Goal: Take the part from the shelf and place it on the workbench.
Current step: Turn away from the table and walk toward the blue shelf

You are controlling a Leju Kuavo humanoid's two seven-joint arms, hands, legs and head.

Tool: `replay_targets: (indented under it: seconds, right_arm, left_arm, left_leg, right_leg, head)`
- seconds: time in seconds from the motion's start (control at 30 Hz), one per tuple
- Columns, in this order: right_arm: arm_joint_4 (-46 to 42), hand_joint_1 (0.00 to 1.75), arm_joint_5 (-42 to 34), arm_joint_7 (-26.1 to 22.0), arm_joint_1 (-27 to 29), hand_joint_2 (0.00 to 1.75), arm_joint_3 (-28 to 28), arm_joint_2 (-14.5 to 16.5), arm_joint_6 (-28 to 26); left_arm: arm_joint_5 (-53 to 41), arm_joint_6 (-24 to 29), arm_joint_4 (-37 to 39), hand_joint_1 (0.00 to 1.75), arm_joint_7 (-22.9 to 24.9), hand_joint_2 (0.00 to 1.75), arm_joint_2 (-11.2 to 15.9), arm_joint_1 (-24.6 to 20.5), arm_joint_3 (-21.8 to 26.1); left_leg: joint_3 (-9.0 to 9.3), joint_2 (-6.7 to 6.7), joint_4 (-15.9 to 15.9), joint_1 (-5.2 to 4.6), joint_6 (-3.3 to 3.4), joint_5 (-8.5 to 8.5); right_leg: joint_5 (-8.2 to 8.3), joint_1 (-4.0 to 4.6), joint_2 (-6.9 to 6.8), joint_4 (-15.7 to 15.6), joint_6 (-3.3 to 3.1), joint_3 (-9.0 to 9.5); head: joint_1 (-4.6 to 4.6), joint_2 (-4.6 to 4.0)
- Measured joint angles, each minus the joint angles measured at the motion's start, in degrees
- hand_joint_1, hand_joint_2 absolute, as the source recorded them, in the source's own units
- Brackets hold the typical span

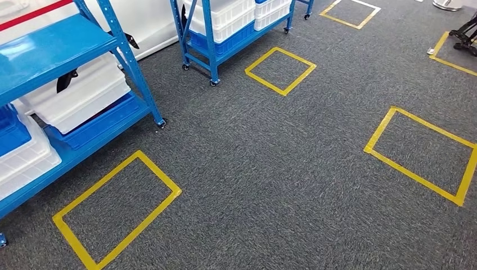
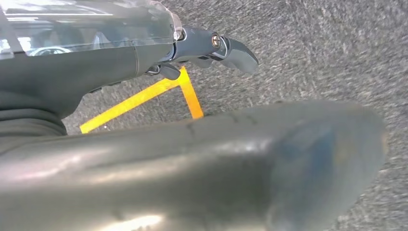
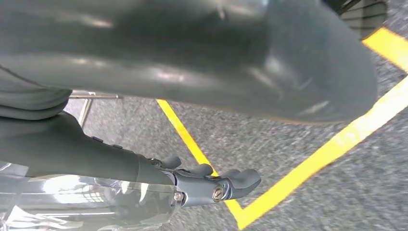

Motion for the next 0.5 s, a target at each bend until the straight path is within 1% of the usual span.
replay_targets:
  seconds: [0.03,0.07,0.1,0.13,0.17,0.2,0.23,0.27,0.3,0.33,0.37,0.4,0.43,0.47,0.5]
  right_arm:
    - [0.4,0.0,0.2,-0.2,-0.2,0.0,-0.1,-0.1,-0.2]
    - [0.7,0.0,0.4,-0.3,-0.5,0.0,-0.2,-0.2,-0.4]
    - [1.0,0.0,0.6,-0.5,-0.7,0.0,-0.2,-0.3,-0.7]
    - [1.3,0.0,0.8,-0.7,-0.9,0.0,-0.2,-0.4,-0.9]
    - [1.6,0.0,1.0,-0.8,-1.0,0.0,-0.2,-0.5,-1.0]
    - [1.8,0.0,1.2,-0.8,-1.0,0.0,-0.2,-0.6,-1.2]
    - [2.1,0.0,1.4,-0.8,-1.0,0.0,-0.3,-0.8,-1.3]
    - [2.3,0.0,1.6,-0.8,-1.0,0.0,-0.3,-0.9,-1.4]
    - [2.5,0.0,1.7,-0.8,-1.0,0.0,-0.3,-1.0,-1.6]
    - [2.7,0.0,1.8,-0.8,-1.0,0.0,-0.3,-1.1,-1.7]
    - [2.9,0.0,1.9,-0.7,-1.0,0.0,-0.3,-1.3,-1.8]
    - [3.1,0.0,1.9,-0.6,-1.0,0.0,-0.3,-1.4,-1.8]
    - [3.3,0.0,2.0,-0.5,-1.0,0.0,-0.3,-1.5,-1.9]
    - [3.5,0.0,2.0,-0.4,-1.0,0.0,-0.4,-1.6,-2.0]
    - [3.7,0.0,2.0,-0.2,-1.1,0.0,-0.5,-1.7,-2.1]
  left_arm:
    - [0.0,-0.1,0.0,0.0,0.0,0.0,0.1,0.0,0.0]
    - [0.0,-0.2,0.0,0.0,0.1,0.0,0.3,0.0,0.0]
    - [0.0,-0.4,0.0,0.0,0.1,0.0,0.3,0.1,0.0]
    - [-0.1,-0.5,0.0,0.0,0.1,0.0,0.4,0.2,0.0]
    - [-0.1,-0.6,0.0,0.0,0.1,0.0,0.5,0.2,0.0]
    - [-0.2,-0.6,0.0,0.0,0.2,0.0,0.5,0.1,0.0]
    - [-0.2,-0.7,0.0,0.0,0.2,0.0,0.5,0.0,0.0]
    - [-0.3,-0.7,0.0,0.0,0.2,0.0,0.6,-0.1,0.0]
    - [-0.4,-0.7,0.0,0.0,0.2,0.0,0.7,-0.1,0.0]
    - [-0.5,-0.7,0.0,0.0,0.2,0.0,0.7,-0.1,0.0]
    - [-0.5,-0.7,0.0,0.0,0.2,0.0,0.8,-0.1,0.0]
    - [-0.6,-0.7,0.0,0.0,0.2,0.0,0.8,-0.1,0.0]
    - [-0.7,-0.7,0.0,0.0,0.3,0.0,0.8,-0.1,0.0]
    - [-0.8,-0.7,0.0,0.0,0.4,0.0,0.8,-0.2,0.0]
    - [-0.9,-0.7,0.0,0.0,0.4,0.0,0.8,-0.2,0.0]
  left_leg:
    - [0.34,0.23,-0.9,-0.22,0.37,0.05]
    - [0.28,-0.33,-0.9,-0.35,0.67,0.08]
    - [0.42,-0.82,-1.1,-0.22,1.02,0.19]
    - [0.63,-1.28,-1.4,-0.09,1.4,0.35]
    - [0.83,-1.75,-1.7,0.07,1.79,0.56]
    - [1.0,-2.23,-1.9,0.23,2.12,0.75]
    - [0.96,-2.74,-1.9,0.17,2.31,0.8]
    - [0.9,-3.36,-1.9,0.12,2.45,0.81]
    - [0.88,-4.05,-1.8,0.08,2.48,0.78]
    - [0.9,-4.8,-1.7,0.05,2.49,0.72]
    - [0.98,-5.61,-1.6,0.04,2.44,0.65]
    - [1.08,-6.4,-1.5,0.07,2.32,0.54]
    - [1.11,-7.16,-1.4,0.11,2.15,0.41]
    - [1.06,-7.84,-1.1,0.06,1.89,0.25]
    - [0.92,-8.44,-1.0,0.06,1.58,0.17]
  right_leg:
    - [-0.15,0.06,-0.4,0.0,0.33,0.17]
    - [-0.23,0.04,-0.76,-0.1,0.65,0.34]
    - [-0.36,-0.03,-0.94,0.0,0.99,0.52]
    - [-0.8,-0.12,-0.31,0.4,1.28,0.53]
    - [-1.78,-0.19,0.84,1.7,1.52,0.05]
    - [-3.31,-0.27,2.27,4.2,1.69,-1.05]
    - [-5.19,-0.34,3.69,7.7,1.76,-2.8]
    - [-6.85,-0.38,4.39,11.6,1.81,-4.84]
    - [-7.7,-0.39,4.7,14.7,1.87,-6.54]
    - [-7.39,-0.4,4.82,16.0,1.91,-7.48]
    - [-5.85,-0.43,4.94,14.9,1.89,-7.3]
    - [-3.52,-0.5,5.35,11.8,1.83,-6.14]
    - [-1.31,-0.63,6.44,7.8,1.72,-4.55]
    - [0.22,-0.71,7.71,4.4,1.62,-3.12]
    - [0.99,-0.74,8.67,2.1,1.5,-2.21]
  head:
    - [0.03,0.0]
    - [0.04,0.0]
    - [0.04,0.0]
    - [0.08,0.0]
    - [0.13,0.0]
    - [0.21,0.0]
    - [0.28,0.0]
    - [0.31,0.0]
    - [0.33,0.0]
    - [0.32,0.0]
    - [0.33,0.0]
    - [0.33,0.0]
    - [0.33,0.0]
    - [0.33,0.0]
    - [0.32,0.0]
